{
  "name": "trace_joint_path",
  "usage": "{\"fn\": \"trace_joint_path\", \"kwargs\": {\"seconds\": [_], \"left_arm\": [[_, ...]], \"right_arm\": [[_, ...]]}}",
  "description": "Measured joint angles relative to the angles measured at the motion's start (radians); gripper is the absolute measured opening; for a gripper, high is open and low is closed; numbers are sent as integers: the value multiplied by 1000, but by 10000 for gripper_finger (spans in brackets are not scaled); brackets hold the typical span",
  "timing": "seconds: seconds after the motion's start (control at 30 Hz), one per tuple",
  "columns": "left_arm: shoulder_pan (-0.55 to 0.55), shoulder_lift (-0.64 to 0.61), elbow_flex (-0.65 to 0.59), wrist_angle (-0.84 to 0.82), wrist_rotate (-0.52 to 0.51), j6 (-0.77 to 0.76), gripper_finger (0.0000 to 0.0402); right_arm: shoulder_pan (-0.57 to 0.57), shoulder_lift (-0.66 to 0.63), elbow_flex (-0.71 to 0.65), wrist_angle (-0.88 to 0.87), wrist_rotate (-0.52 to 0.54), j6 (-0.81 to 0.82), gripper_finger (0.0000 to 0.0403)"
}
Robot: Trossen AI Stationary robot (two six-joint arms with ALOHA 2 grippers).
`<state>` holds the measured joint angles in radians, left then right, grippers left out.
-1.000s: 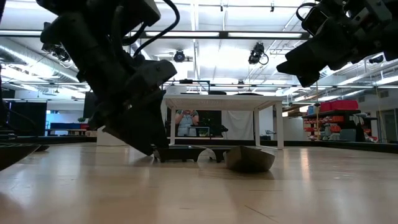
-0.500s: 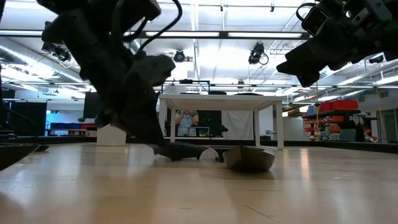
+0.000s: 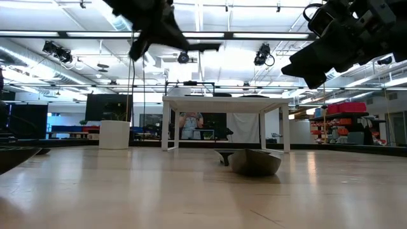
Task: Pick & Place Mini shaped plates
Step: Stack the black plate on top of the black plate on the shelf
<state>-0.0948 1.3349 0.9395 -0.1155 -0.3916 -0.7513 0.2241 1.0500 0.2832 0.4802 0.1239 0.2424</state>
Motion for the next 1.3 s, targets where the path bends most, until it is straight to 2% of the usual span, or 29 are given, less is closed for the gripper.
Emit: {"fn": "trace_joint_path", "kwargs": {"seconds": [0.17, 0.37, 0.5, 0.63, 0.73, 1.0, 1.3], "left_arm": [[237, 18, 160, -28, -7, 183, 5], [453, 146, 292, -40, -6, 202, 7], [530, 240, 323, -45, 64, 170, 8], [566, 291, 328, -48, 79, 130, 8], [579, 311, 328, -86, 43, 109, 9], [586, 314, 328, -110, -28, 105, 9], [596, 314, 328, -138, -34, 81, 14]], "right_arm": [[-1, 0, 0, 30, 0, -19, 157], [-1, 0, 0, 59, 0, -19, 157], [-2, 0, 0, 57, 0, -16, 157], [-2, 0, 0, 55, 0, -16, 157], [-2, 0, 0, 55, 0, -16, 157], [-2, 0, 0, 58, 0, -16, 157], [-2, 0, 0, 58, 0, -16, 157]]}}
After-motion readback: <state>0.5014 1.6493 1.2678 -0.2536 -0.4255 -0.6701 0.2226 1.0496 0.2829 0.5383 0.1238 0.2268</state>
